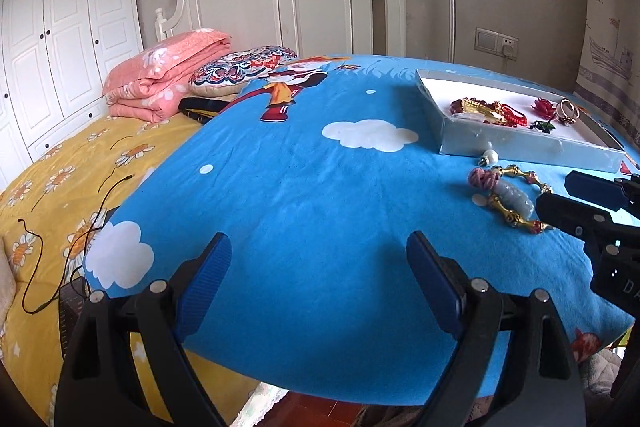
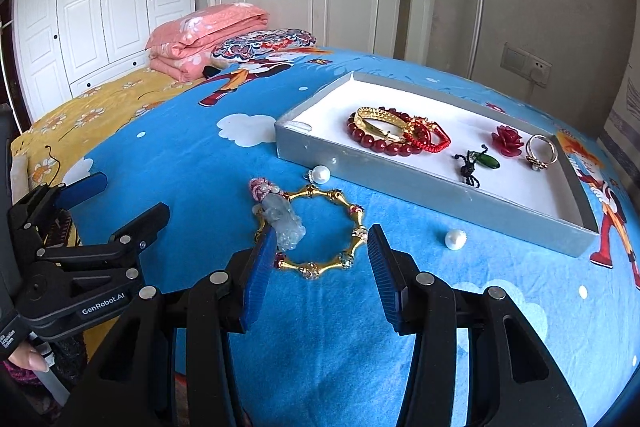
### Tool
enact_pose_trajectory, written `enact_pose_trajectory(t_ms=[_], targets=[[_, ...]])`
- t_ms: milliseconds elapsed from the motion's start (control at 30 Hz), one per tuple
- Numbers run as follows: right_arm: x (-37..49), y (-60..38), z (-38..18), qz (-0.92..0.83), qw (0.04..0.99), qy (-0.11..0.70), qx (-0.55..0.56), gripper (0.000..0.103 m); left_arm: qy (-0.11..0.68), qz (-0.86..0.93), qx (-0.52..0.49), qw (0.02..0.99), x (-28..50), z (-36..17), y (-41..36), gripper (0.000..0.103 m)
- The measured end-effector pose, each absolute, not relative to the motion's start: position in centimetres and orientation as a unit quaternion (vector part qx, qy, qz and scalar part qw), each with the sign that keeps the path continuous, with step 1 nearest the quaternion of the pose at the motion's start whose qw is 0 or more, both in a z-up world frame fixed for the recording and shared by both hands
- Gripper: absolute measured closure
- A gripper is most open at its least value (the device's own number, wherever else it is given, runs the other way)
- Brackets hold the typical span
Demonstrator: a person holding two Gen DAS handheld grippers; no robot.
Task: Organize jewelry
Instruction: 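Grasp the pale jade pendant by its pink knot with the right tool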
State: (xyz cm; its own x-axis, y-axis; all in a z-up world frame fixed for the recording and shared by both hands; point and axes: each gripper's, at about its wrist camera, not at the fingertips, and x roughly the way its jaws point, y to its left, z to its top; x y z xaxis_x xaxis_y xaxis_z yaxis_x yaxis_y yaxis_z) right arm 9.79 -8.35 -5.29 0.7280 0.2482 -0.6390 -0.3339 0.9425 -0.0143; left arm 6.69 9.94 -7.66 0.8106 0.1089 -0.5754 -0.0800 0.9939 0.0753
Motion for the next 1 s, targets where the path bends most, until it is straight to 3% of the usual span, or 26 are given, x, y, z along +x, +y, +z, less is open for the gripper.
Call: enact_pose_trajectory(t_ms=[367, 667, 733, 800, 1000], targets=[[11.0, -6.4, -5.2, 0.154, 0.929, 0.331, -0.064, 0.057, 0.296, 0.054, 0.018, 0.953, 6.7, -8.1, 10.3, 0.008], [11.6, -5.8, -5.5, 0.159, 0.923, 0.346, -0.054, 0.058, 0.284, 0.057, 0.024, 0.957, 6.6, -6.5, 10.8, 0.01], [11.8, -5.7, -5.6, 0.16, 0.92, 0.353, -0.054, 0.063, 0.281, 0.058, 0.024, 0.958, 6.8, -6.1, 10.8, 0.01], [11.9, -5.7, -5.8, 0.163, 0.918, 0.357, -0.056, 0.079, 0.281, 0.059, 0.022, 0.958, 6.9, -6.0, 10.9, 0.01], [11.1, -6.2, -5.4, 0.157, 0.928, 0.335, -0.054, 0.082, 0.289, 0.05, 0.023, 0.956, 7.1, -6.2, 10.2, 0.01]])
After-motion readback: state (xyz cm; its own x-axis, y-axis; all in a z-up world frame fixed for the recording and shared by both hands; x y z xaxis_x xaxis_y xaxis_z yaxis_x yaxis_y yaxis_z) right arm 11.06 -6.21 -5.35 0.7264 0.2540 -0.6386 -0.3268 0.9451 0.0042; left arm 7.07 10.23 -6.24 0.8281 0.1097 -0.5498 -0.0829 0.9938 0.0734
